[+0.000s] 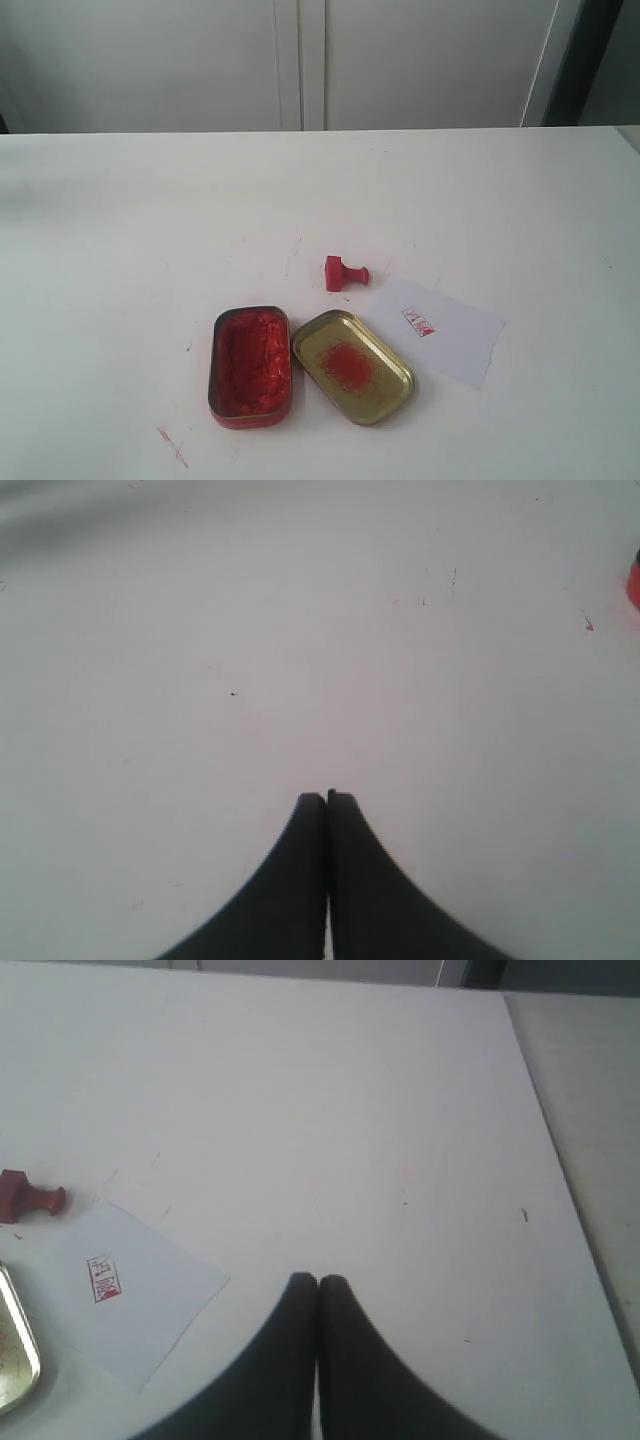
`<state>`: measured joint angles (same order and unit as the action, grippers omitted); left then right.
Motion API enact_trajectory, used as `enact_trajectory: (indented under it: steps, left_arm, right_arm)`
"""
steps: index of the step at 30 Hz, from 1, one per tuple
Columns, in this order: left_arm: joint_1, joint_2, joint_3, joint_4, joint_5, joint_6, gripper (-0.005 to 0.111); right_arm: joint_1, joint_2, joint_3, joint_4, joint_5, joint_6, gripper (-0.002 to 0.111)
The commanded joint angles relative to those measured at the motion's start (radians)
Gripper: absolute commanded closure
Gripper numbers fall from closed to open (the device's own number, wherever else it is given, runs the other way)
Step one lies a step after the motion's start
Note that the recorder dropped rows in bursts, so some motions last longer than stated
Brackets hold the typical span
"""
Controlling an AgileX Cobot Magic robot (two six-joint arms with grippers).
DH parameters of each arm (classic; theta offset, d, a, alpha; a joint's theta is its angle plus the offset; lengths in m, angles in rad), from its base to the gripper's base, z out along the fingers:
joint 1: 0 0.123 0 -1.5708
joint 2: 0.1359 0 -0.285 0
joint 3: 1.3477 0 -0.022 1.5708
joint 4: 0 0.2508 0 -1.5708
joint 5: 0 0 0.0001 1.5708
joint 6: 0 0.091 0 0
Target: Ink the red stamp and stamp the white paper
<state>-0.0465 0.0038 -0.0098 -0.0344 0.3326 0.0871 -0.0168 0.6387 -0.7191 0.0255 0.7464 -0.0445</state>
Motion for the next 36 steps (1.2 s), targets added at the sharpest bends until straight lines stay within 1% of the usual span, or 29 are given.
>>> enact_trajectory:
  steps: [1, 36]
  left_arm:
    - [-0.005, -0.004, 0.010, -0.002, 0.001, -0.002, 0.107]
    - [-0.005, -0.004, 0.010, -0.002, 0.001, -0.002, 0.107]
  right_arm:
    - [-0.004, -0.079, 0.031, -0.002, -0.023, 0.004, 0.108]
    - [-0.004, -0.098, 0.035, -0.002, -0.037, 0.004, 0.108]
